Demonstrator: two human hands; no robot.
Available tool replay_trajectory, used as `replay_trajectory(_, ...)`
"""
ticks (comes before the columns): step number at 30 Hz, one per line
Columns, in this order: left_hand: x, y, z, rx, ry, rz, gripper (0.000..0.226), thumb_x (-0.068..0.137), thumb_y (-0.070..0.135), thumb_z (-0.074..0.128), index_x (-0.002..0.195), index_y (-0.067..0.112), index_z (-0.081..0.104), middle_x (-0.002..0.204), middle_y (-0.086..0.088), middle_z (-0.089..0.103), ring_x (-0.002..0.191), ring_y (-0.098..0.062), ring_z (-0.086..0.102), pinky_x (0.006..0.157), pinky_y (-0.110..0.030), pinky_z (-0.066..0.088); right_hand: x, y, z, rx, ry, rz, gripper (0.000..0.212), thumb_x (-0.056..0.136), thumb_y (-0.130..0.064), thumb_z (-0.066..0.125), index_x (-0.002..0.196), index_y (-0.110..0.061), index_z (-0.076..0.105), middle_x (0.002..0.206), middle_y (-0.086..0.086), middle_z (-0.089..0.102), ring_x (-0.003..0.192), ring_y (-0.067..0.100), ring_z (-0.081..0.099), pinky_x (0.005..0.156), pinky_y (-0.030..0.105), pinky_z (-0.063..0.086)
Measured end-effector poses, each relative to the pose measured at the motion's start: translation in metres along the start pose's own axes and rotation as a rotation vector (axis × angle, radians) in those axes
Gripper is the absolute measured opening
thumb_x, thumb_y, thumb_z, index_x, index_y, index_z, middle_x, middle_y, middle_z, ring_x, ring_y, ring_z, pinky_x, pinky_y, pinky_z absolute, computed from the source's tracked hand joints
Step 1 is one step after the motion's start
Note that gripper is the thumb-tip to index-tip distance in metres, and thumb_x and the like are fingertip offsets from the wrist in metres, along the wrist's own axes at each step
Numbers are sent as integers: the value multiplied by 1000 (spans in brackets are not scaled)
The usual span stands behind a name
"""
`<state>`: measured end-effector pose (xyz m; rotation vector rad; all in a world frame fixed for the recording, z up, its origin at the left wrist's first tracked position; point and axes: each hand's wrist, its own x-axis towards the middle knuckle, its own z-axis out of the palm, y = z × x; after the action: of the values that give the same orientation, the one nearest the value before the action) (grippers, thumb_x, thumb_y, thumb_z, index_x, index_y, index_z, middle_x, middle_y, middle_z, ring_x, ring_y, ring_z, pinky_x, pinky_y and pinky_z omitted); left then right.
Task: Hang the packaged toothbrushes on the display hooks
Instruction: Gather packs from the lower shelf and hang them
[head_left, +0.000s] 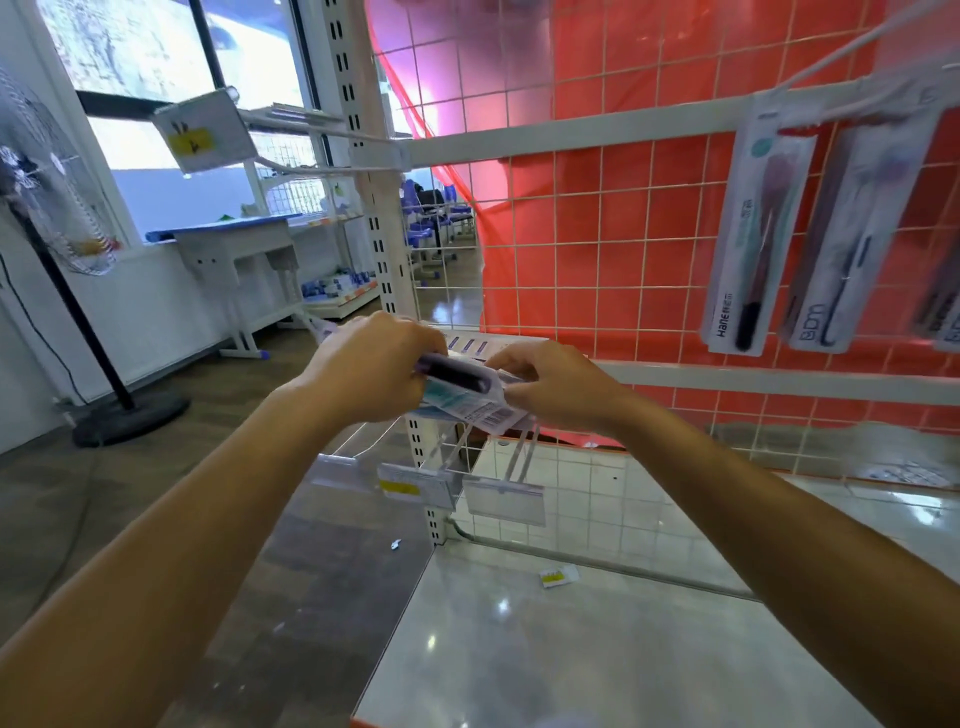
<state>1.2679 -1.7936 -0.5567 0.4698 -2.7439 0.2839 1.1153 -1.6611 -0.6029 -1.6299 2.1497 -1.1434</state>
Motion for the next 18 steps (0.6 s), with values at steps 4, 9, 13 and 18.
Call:
replay_trajectory(4,11,13,-5,-56,148,61,23,84,13,61,102,23,70,95,0,70,93,-24,61,82,-44,52,-11,3,-16,113,38,48,25,90,-11,51,111,-20,61,112,7,68,99,23,65,86,46,55)
replay_trajectory(9,25,31,-9,-152,377,82,10,86,15,65,96,14,63,80,-2,60,71,-25,51,64,-35,42,-27,11,-34,392,81,98,30,96,-4,39,103,-25,58,95,-3,61,81,9,55,67,26,43)
replay_trajectory(13,37,51,-15,-222,432,29,12,87,18,64,95,9,60,77,4,49,69,-22,44,63,-30,29,-36,22,-46,535,126,65,33,92,-3,38,102,-26,58,93,-2,62,81,13,58,73,33,49)
replay_trajectory(18,52,74,-15,-295,441,-3,18,91,23,62,100,8,60,83,-1,57,72,-23,49,67,-31,36,-51,33,-61,753,127,28,37,78,-11,42,107,-27,59,92,7,64,82,27,57,72,43,49)
